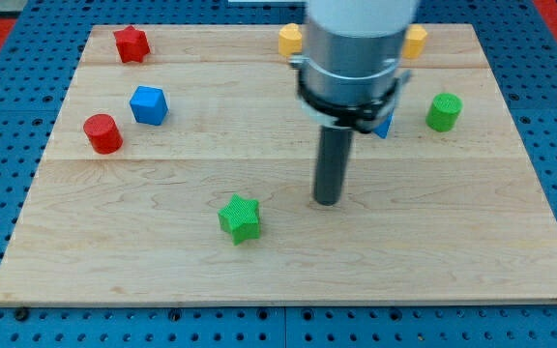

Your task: Slide the green star diagonally to the bottom right side of the red circle

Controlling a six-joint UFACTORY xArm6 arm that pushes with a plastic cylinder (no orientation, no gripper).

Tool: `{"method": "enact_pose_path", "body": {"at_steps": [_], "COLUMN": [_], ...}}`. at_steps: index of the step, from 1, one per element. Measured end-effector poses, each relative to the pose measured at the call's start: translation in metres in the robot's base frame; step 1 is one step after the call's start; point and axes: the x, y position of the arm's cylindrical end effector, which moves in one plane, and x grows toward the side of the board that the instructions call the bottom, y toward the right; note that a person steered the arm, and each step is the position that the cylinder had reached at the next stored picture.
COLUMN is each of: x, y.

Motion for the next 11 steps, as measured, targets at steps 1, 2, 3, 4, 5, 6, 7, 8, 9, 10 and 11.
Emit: {"method": "enact_pose_path", "body": {"at_steps": [1, 2, 3, 4, 5, 6, 7, 8, 9, 10, 11], "x": [0.001, 0.003, 0.014, 0.029, 0.037, 0.038, 0.034, 0.027, 0.025, -0.008, -0.02], "y": [-0.022, -0.031, -0.034, -0.036, -0.055, -0.079, -0.102, -0.144, -0.181, -0.182, -0.213]}}
